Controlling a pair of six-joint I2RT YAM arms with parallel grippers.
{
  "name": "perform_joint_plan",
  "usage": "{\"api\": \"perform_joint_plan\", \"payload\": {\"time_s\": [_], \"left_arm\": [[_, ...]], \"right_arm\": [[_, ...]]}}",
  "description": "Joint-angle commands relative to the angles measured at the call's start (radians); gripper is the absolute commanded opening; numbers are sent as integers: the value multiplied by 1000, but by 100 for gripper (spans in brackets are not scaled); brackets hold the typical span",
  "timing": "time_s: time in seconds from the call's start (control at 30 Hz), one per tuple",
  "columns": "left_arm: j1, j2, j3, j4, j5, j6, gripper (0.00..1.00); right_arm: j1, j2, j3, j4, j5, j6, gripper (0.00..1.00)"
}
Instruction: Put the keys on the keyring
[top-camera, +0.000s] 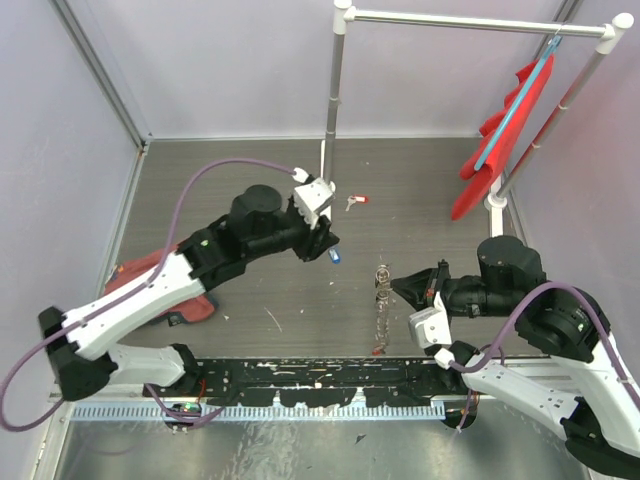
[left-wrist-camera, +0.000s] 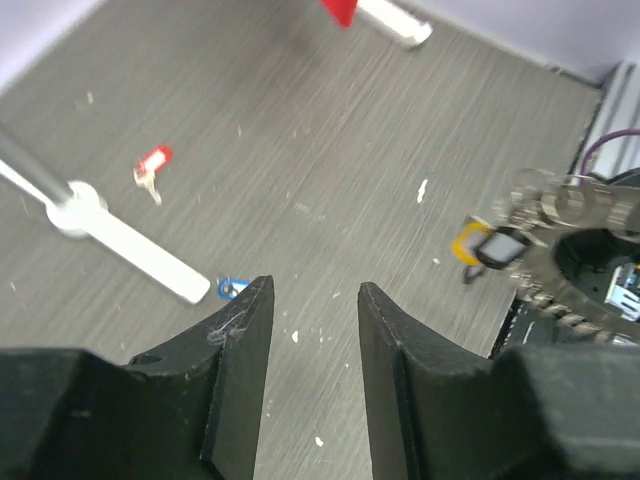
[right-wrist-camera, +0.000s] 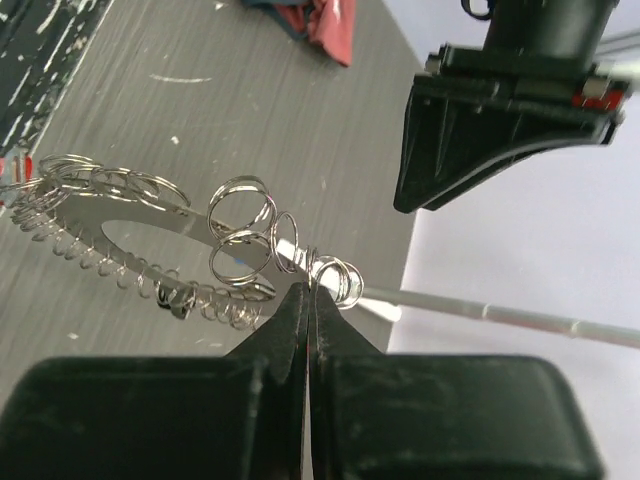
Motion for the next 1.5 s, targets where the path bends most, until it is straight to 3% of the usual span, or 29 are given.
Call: {"api": "perform_joint_plan", "payload": {"time_s": [0.0, 0.3, 0.63, 0.8, 1.03, 1.47], "left_arm": [[35, 151, 46, -82, -36, -102, 46], [36, 503, 187, -209, -185, -151, 45], [46, 788, 379, -246, -298, -166, 47], [52, 905, 489, -319, -358, -188, 41], [52, 984, 543, -371, -453, -216, 40], [52, 1043, 585, -373, -450, -217, 36]], "right_arm": [[4, -11, 37, -35, 70, 109, 1], [4, -22, 39, -53, 88, 206, 1], [4, -53, 46, -85, 102, 242, 1], [4, -68, 44, -86, 103, 253, 1], [3, -67, 31, -80, 91, 249, 1], [4, -54, 21, -81, 77, 240, 1]]}}
